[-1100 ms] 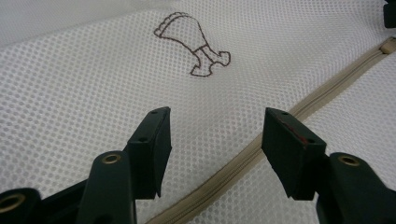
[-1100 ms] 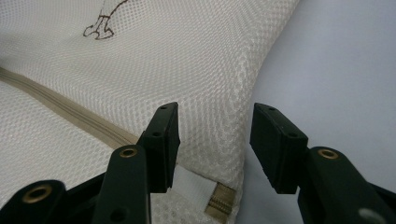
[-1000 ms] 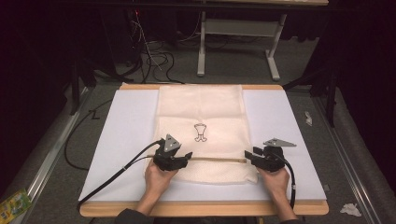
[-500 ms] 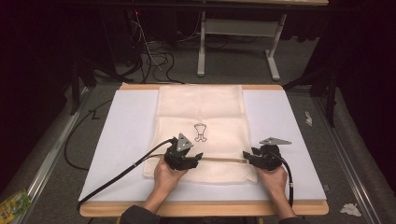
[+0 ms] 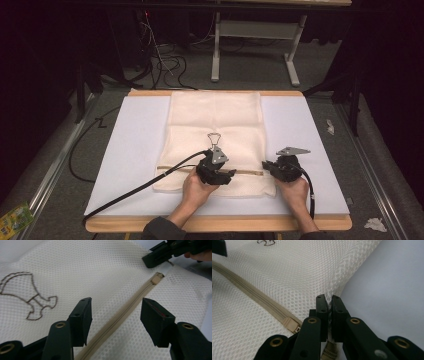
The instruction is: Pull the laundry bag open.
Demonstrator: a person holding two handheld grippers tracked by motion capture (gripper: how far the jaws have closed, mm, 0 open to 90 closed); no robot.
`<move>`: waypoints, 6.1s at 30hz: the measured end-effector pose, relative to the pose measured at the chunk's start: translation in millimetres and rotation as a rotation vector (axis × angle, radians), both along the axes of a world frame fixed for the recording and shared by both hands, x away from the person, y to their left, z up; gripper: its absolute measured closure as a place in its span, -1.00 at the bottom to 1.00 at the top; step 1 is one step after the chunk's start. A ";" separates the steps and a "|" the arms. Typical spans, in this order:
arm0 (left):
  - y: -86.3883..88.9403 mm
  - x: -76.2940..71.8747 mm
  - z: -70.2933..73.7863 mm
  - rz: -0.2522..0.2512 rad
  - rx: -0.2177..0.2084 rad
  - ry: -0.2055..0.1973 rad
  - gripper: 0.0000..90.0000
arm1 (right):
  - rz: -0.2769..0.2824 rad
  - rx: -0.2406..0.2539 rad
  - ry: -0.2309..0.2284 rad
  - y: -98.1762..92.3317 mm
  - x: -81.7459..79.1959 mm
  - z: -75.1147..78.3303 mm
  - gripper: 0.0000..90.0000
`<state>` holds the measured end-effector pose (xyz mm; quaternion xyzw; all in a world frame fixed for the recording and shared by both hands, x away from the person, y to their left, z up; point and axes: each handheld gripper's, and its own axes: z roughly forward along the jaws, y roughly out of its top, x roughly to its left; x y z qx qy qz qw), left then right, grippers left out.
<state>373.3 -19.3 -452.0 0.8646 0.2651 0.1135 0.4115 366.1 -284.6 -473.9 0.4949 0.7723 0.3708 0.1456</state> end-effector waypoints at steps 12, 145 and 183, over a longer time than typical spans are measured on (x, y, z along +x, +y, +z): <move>-48.7 -9.5 -1.5 -0.127 0.016 0.026 0.27 | 0.014 0.053 -0.047 -2.3 -6.6 13.5 0.96; -66.1 9.6 -19.6 -0.147 -0.155 0.233 0.91 | 0.051 0.095 -0.071 -1.8 -9.2 15.7 0.96; -63.9 7.3 -11.0 -0.137 -0.125 0.179 0.94 | 0.092 0.073 -0.032 -8.9 -12.7 14.7 0.96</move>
